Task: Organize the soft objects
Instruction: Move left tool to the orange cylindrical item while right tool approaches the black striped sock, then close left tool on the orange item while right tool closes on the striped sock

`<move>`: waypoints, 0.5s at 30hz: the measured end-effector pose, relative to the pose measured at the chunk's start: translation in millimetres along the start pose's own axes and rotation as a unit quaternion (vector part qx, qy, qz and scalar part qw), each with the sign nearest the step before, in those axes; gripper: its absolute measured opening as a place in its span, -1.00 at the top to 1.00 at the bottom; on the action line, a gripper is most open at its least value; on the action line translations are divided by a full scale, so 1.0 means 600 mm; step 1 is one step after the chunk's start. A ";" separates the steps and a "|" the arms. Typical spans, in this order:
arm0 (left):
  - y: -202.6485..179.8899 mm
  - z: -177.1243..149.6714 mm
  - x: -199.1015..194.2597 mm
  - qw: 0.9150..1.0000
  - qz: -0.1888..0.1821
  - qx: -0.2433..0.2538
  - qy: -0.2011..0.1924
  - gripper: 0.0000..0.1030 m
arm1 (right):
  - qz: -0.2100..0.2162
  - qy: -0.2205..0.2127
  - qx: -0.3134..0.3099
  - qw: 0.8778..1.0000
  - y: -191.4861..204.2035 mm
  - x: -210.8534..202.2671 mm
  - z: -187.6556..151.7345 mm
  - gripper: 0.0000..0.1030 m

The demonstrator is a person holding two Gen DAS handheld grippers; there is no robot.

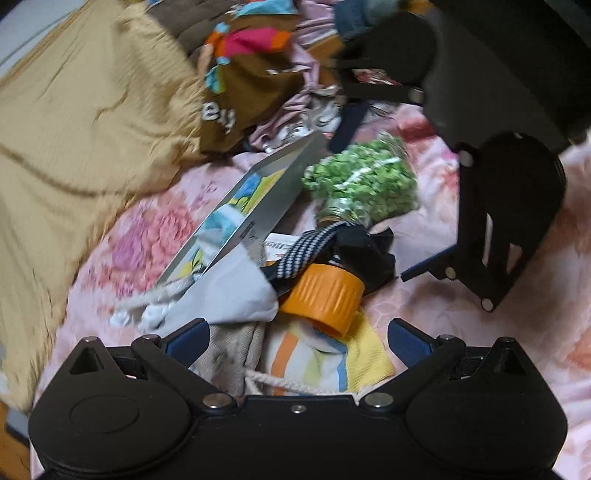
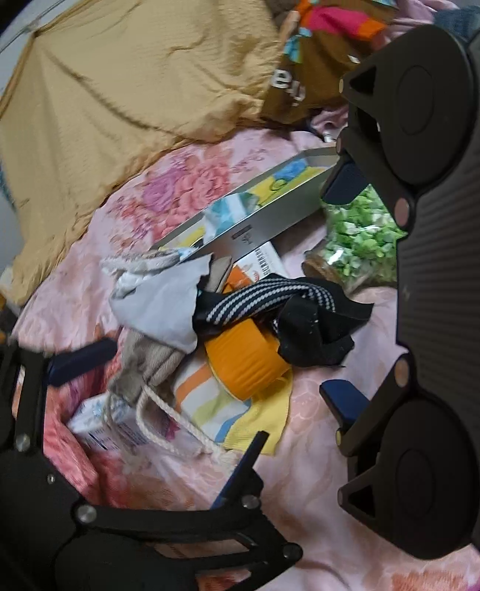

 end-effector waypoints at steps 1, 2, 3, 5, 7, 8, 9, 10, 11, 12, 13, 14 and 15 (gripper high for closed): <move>-0.004 -0.002 0.005 1.000 -0.002 0.010 0.000 -0.98 | 0.001 -0.001 -0.005 1.000 0.002 0.004 0.000 -0.99; -0.007 -0.004 0.010 1.000 -0.005 0.017 0.002 -0.98 | 0.002 -0.002 -0.008 1.000 0.003 0.008 0.000 -0.99; -0.009 -0.006 0.014 1.000 -0.008 0.021 0.002 -0.94 | 0.004 -0.004 -0.009 1.000 0.003 0.012 0.000 -0.99; -0.011 -0.008 0.020 1.000 -0.012 0.025 -0.002 -0.90 | 0.007 -0.007 -0.012 1.000 0.004 0.018 0.000 -0.99; -0.013 -0.008 0.024 0.999 -0.017 0.029 -0.009 -0.83 | 0.008 -0.010 -0.021 1.000 0.006 0.022 0.000 -0.95; -0.014 -0.007 0.025 0.999 -0.019 0.032 -0.013 -0.78 | 0.008 -0.011 -0.025 1.000 0.007 0.025 0.000 -0.93; -0.015 -0.006 0.029 0.999 -0.022 0.035 -0.016 -0.72 | 0.008 -0.012 -0.027 1.000 0.008 0.027 0.000 -0.90; -0.016 -0.005 0.032 0.999 -0.026 0.037 -0.018 -0.70 | 0.010 -0.012 -0.028 0.999 0.009 0.029 0.001 -0.86; -0.017 -0.005 0.035 0.999 -0.026 0.040 -0.019 -0.62 | 0.012 -0.013 -0.029 0.999 0.009 0.031 0.001 -0.84; -0.018 -0.005 0.037 0.998 -0.029 0.043 -0.021 -0.52 | 0.012 -0.014 -0.030 0.999 0.008 0.034 0.001 -0.80; -0.020 -0.004 0.039 0.998 -0.032 0.046 -0.023 -0.48 | 0.011 -0.014 -0.030 0.999 0.008 0.034 0.001 -0.77; -0.022 -0.004 0.039 0.998 -0.032 0.050 -0.024 -0.41 | 0.011 -0.015 -0.029 0.999 0.007 0.035 0.001 -0.76; -0.023 -0.004 0.039 0.998 -0.032 0.054 -0.026 -0.33 | 0.012 -0.017 -0.029 0.999 0.006 0.037 0.002 -0.74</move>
Point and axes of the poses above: each gripper's, at about its wrist camera, not at the fingertips, and x roughly the way its jaws point, y to its left, z to its top, the point moved 8 cm from there along x, roughly the way its jaws point, and after that the axes turned 9 degrees about -y, right-handed, at the moved point
